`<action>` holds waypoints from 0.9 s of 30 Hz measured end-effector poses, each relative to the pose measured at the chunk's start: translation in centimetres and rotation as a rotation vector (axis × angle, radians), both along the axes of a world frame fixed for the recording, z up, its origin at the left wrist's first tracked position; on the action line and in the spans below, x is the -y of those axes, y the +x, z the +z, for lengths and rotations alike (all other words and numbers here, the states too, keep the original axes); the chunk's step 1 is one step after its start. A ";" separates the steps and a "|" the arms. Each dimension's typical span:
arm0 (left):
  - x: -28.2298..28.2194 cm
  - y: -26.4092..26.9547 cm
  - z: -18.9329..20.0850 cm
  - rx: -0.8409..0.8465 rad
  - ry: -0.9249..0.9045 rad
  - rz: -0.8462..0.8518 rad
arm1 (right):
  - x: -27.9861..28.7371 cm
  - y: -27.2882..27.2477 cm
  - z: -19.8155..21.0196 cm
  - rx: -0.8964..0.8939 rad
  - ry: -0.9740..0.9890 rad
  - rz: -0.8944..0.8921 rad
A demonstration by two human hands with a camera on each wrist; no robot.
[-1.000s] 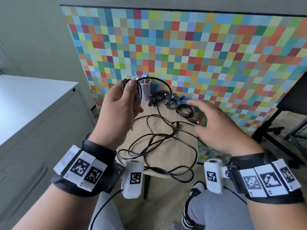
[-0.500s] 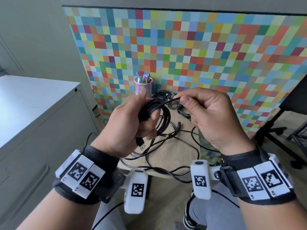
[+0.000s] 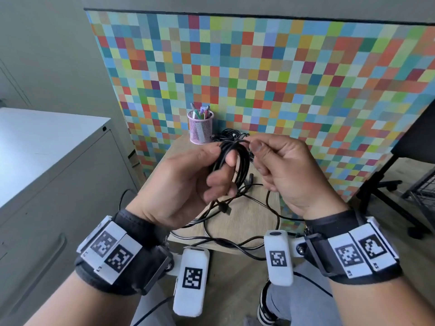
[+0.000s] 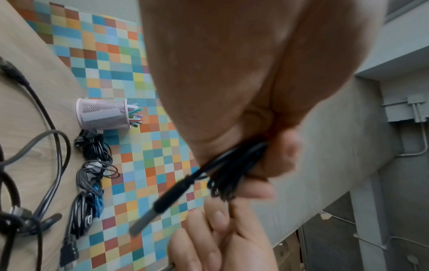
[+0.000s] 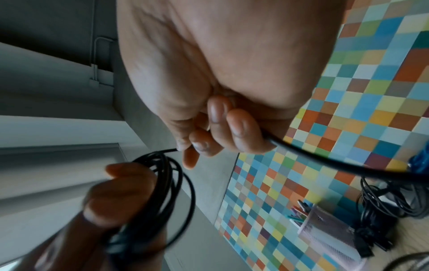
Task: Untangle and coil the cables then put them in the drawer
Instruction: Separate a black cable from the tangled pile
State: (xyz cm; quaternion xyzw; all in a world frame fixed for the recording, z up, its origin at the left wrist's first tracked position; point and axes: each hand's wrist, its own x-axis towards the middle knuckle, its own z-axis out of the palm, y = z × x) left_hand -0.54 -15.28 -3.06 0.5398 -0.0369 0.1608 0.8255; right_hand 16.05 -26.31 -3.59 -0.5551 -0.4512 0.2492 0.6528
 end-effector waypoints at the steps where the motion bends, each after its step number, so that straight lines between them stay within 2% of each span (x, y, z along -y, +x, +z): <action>1: 0.1 0.2 0.1 0.015 -0.026 0.037 | -0.2 -0.1 -0.4 0.024 -0.019 -0.007; 4: 0.6 0.7 0.4 0.107 -0.146 0.137 | -1.0 -1.0 -2.0 0.193 -0.123 0.011; 6: 0.7 1.1 0.4 0.158 -0.196 0.241 | -1.1 -1.8 -3.0 0.384 -0.247 -0.003; 8: 0.4 1.4 0.3 0.165 -0.122 0.382 | -0.8 -2.6 -3.5 0.570 -0.347 0.017; 11: 0.3 1.6 -0.3 0.003 0.191 0.566 | 0.0 -3.6 -2.4 0.810 -0.480 0.100; 12: 0.5 1.6 -0.5 -0.084 0.361 0.610 | 0.3 -3.7 -1.6 0.849 -0.505 0.105; 15: 0.8 1.5 -0.8 -0.303 1.018 0.691 | 1.3 -3.3 0.9 0.910 -0.475 0.043; 16: 0.7 1.4 -1.0 -0.343 1.125 0.657 | 1.6 -2.9 1.5 0.897 -0.453 0.021; 18: 0.7 1.3 -0.9 -0.419 1.028 0.513 | 2.4 -2.0 2.6 0.828 -0.411 0.012; 21: 0.8 0.9 -0.7 -0.449 0.684 0.320 | 3.4 -0.5 3.7 0.684 -0.272 0.036; 24: 1.0 0.5 -0.4 -0.319 0.420 0.184 | 3.4 0.9 3.5 0.617 -0.101 0.010; 27: 1.1 0.5 -0.1 -0.195 0.217 0.104 | 2.5 1.6 2.2 0.458 0.029 0.007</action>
